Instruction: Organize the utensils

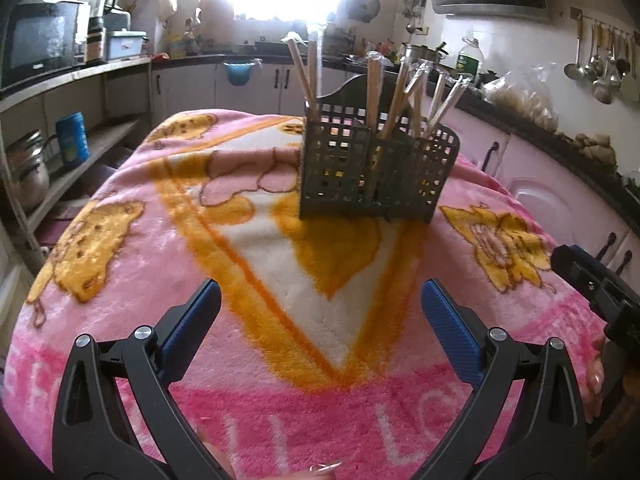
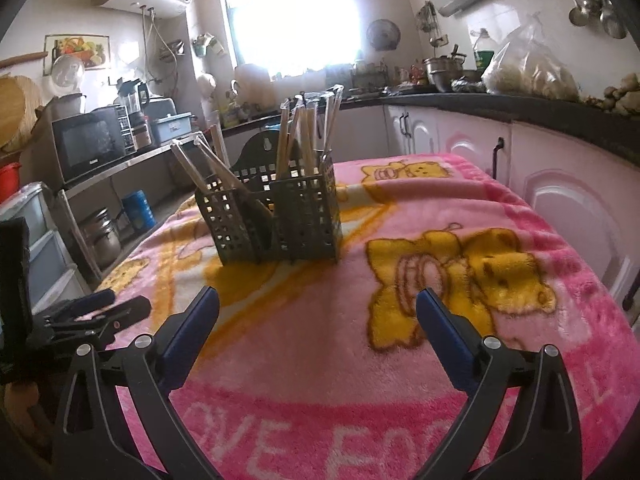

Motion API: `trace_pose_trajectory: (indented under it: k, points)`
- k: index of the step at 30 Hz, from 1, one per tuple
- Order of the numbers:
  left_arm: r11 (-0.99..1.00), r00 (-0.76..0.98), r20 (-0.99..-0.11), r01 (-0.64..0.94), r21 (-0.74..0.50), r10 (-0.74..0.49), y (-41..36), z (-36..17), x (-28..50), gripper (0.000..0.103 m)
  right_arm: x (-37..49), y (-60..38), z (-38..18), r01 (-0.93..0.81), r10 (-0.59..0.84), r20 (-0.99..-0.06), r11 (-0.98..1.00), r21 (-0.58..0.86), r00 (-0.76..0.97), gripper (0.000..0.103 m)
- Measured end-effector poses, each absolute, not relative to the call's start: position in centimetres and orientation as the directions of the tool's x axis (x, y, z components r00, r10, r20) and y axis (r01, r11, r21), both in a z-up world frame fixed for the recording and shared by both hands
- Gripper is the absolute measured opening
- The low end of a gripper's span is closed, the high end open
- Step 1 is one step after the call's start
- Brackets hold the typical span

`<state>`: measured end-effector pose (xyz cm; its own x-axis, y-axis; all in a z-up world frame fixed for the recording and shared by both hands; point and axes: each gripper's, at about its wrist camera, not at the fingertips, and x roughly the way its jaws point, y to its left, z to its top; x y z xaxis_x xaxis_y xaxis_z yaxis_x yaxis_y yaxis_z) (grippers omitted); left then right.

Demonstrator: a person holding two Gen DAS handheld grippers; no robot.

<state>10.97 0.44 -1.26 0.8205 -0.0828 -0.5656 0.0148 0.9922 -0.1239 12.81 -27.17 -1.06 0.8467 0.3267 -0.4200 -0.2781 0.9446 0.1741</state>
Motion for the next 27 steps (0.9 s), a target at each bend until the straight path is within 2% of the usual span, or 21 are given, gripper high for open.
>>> trace_pose_trajectory:
  k: [7, 17, 27]
  points:
    - [0.993, 0.859, -0.507, 0.009, -0.118, -0.068, 0.1, -1.1, 9.8, 0.092, 11.0, -27.5, -1.1, -0.261, 0.294, -0.342, 0.955, 0.141, 0.892, 0.097]
    - [0.997, 0.908, -0.419, -0.004, -0.074, -0.028, -1.0, -0.3, 8.7, 0.092, 8.7, -26.7, 0.1, -0.253, 0.258, -0.174, 0.966, 0.054, 0.95, 0.097]
    - [0.996, 0.916, -0.4, -0.003, -0.094, -0.034, -0.7, -0.6, 8.5, 0.092, 8.9, -26.6, -0.3, -0.241, 0.249, -0.169, 0.968, 0.066, 0.954, 0.097]
